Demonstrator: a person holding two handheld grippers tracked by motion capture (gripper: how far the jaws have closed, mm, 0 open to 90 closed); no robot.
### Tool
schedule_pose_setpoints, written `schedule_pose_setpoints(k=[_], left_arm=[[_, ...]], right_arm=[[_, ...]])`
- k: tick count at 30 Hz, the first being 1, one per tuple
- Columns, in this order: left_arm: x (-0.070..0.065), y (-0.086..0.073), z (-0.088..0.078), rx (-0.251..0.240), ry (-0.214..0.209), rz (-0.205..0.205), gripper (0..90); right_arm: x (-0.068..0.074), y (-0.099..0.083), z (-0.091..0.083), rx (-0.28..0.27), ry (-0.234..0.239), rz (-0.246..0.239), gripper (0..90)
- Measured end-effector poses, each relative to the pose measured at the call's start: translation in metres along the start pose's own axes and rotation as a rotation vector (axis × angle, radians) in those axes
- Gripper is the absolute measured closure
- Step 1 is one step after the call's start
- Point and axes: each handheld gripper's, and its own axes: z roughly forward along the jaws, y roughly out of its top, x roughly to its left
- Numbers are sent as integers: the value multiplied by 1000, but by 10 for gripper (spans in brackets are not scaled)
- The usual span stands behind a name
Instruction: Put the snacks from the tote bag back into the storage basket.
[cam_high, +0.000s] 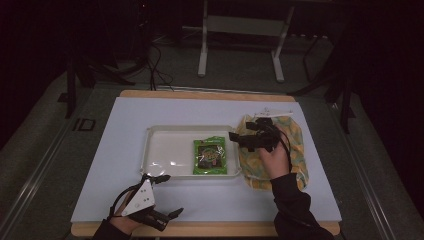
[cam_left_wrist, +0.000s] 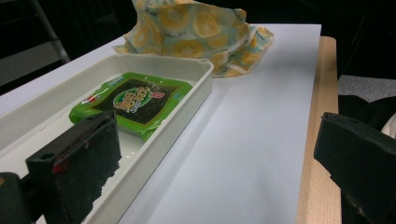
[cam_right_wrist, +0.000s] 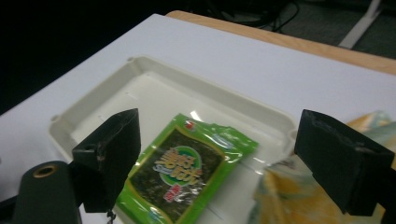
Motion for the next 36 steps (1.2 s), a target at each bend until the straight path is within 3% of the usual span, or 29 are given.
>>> schedule_pose_setpoints(k=[7, 23, 36], left_arm=[[0, 0, 0, 1, 0, 0, 11], [0, 0, 0, 5, 0, 2, 11], [0, 0, 0, 6, 0, 1, 11]], right_arm=[[-6, -3, -8, -16, -14, 0, 144], [-24, -10, -41, -50, -98, -17, 145], [-42, -30, -63, -88, -180, 11, 145]])
